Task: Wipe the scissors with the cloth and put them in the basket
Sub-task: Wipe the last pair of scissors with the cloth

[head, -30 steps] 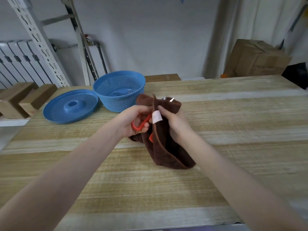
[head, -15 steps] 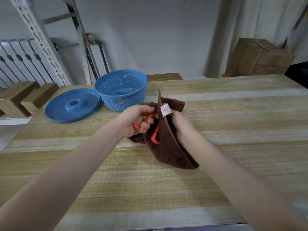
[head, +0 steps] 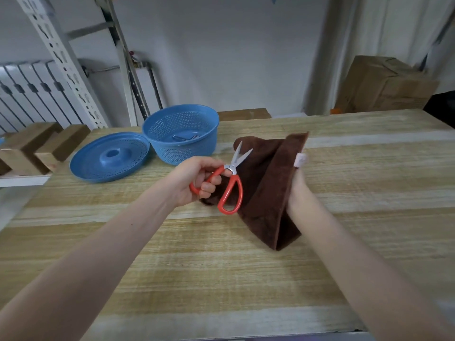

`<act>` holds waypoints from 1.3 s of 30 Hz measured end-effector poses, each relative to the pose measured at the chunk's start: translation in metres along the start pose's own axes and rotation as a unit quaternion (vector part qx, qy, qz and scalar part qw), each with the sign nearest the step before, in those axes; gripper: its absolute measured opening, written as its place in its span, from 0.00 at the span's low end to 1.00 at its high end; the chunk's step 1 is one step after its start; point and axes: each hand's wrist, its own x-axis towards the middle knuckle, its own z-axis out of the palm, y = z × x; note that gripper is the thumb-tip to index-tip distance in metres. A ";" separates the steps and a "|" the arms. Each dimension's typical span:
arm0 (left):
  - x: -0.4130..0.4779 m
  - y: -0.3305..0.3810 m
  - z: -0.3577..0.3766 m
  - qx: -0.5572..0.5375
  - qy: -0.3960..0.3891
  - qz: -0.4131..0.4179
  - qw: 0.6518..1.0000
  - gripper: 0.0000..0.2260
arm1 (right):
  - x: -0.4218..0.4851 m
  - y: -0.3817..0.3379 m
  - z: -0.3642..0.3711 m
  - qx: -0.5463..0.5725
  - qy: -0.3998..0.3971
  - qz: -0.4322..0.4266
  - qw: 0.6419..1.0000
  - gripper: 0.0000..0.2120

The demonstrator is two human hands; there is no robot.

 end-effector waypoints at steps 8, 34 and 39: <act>0.007 -0.006 0.014 -0.031 0.034 0.002 0.999 0.13 | -0.015 0.026 0.027 -0.117 -0.073 -0.004 0.991 0.20; -0.005 0.001 0.005 -0.025 0.018 0.046 0.998 0.11 | -0.017 0.034 0.021 -0.190 -0.138 0.037 0.971 0.17; -0.003 0.005 0.005 0.048 0.075 0.072 0.993 0.09 | -0.022 0.017 0.013 -0.264 -0.156 -0.051 0.951 0.12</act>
